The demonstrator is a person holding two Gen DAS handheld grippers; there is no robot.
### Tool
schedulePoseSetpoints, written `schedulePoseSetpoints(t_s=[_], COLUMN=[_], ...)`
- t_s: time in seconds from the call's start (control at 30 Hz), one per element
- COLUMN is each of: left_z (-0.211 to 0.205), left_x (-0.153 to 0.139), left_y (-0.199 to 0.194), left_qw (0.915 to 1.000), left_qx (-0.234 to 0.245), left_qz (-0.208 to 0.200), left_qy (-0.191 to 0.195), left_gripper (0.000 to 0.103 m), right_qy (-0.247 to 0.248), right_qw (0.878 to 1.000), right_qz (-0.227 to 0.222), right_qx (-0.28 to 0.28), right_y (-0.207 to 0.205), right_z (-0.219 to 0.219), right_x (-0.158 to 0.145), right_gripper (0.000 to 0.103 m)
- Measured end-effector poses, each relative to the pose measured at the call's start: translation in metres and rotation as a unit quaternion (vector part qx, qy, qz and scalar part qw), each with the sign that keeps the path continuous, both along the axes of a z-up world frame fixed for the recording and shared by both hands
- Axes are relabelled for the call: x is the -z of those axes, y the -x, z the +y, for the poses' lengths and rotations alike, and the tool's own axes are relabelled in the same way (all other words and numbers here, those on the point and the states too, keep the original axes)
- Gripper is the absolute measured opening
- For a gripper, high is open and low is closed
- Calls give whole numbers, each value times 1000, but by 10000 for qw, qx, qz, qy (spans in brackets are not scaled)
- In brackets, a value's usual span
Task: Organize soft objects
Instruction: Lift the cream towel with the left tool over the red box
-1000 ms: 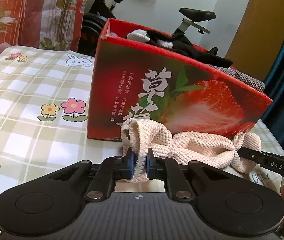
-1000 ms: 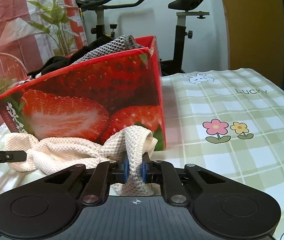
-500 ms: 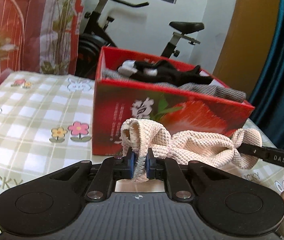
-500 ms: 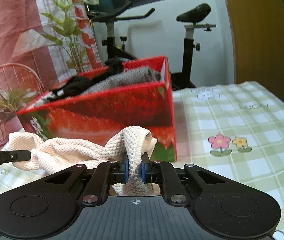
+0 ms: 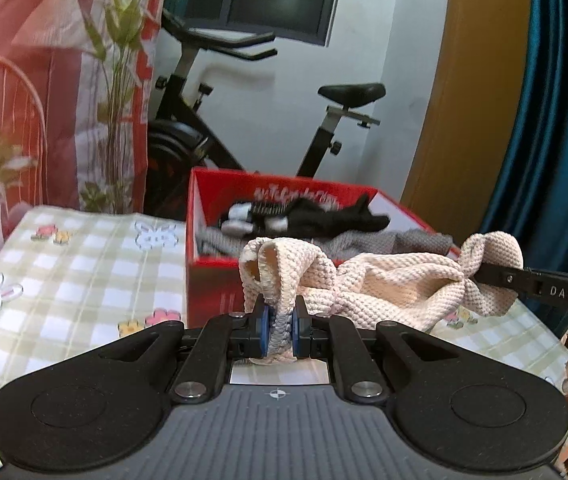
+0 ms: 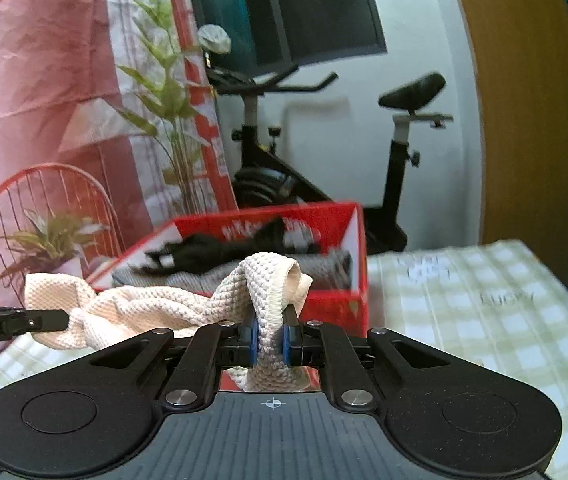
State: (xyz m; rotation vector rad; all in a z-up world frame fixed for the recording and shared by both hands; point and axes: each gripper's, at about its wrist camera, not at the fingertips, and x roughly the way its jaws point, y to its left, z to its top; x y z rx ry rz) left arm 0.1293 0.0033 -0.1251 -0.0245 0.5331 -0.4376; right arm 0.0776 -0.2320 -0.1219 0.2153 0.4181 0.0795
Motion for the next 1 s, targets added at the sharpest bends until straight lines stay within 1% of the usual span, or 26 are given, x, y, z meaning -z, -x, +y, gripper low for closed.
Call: schedulePoseSetpoints(t_s=[0.1, 0.2, 0.37, 0.53, 0.63, 0.73, 0.93, 1.0], left_z=[-4, -9, -16, -20, -25, -28, -38, -42], left_x=[-10, -20, -36, -39, -35, -27, -9, -4], left_y=[-6, -14, -25, -40, -55, -72, -99, -103], left_qw=[10000, 9999, 9994, 9994, 9995, 9993, 9962, 9950], left_qx=[60, 142, 239, 219, 276, 324, 405, 415], left_qz=[-24, -89, -259, -252, -143, 105, 586, 645], left_qy=[17, 32, 18, 33, -58, -154, -491, -640], left_gripper=[11, 11, 11, 11, 11, 11, 11, 11], right_qy=[301, 467, 523, 625, 655, 642, 516, 513], right_qw=[9993, 9984, 9979, 9972, 9970, 9968, 9941, 9924], right_qz=[-54, -93, -129, -150, -12, 197, 818, 1003], right_qx=[-195, -311, -349, -382, -401, -429, -493, -497], right_y=[-8, -19, -36, -57, -75, -93, -129, -140], right_z=[8, 12, 10, 4, 1, 2, 2, 3], right_x=[-16, -32, -49, -60, -58, -50, -24, -15], right_gripper=[10, 10, 10, 10, 10, 10, 10, 10])
